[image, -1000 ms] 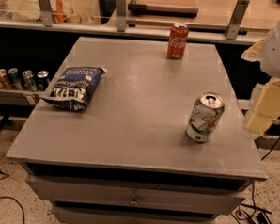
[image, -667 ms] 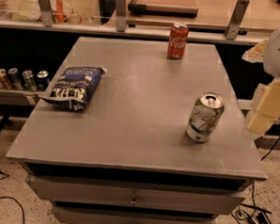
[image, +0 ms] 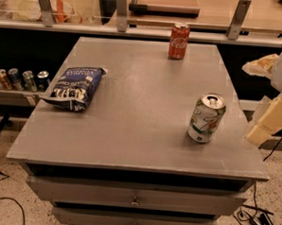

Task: Move 7up can near coke can

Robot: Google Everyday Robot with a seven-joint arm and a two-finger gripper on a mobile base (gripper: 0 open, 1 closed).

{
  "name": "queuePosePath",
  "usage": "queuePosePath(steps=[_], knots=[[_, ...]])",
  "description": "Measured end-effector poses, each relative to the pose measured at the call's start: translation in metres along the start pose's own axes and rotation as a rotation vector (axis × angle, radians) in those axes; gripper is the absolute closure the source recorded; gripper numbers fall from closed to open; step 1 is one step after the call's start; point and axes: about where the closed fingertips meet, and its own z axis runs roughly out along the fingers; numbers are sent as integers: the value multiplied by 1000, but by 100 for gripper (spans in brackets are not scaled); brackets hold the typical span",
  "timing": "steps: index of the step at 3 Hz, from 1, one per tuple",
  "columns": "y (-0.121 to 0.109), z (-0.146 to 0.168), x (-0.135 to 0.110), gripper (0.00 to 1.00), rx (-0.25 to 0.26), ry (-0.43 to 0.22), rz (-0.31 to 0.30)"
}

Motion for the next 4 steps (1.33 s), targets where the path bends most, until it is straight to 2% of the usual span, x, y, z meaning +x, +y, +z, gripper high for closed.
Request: queuePosePath(steps=[2, 4], knots=[[0, 43, 7, 0, 13, -247, 75], [-16, 68, 2, 0, 2, -449, 141]])
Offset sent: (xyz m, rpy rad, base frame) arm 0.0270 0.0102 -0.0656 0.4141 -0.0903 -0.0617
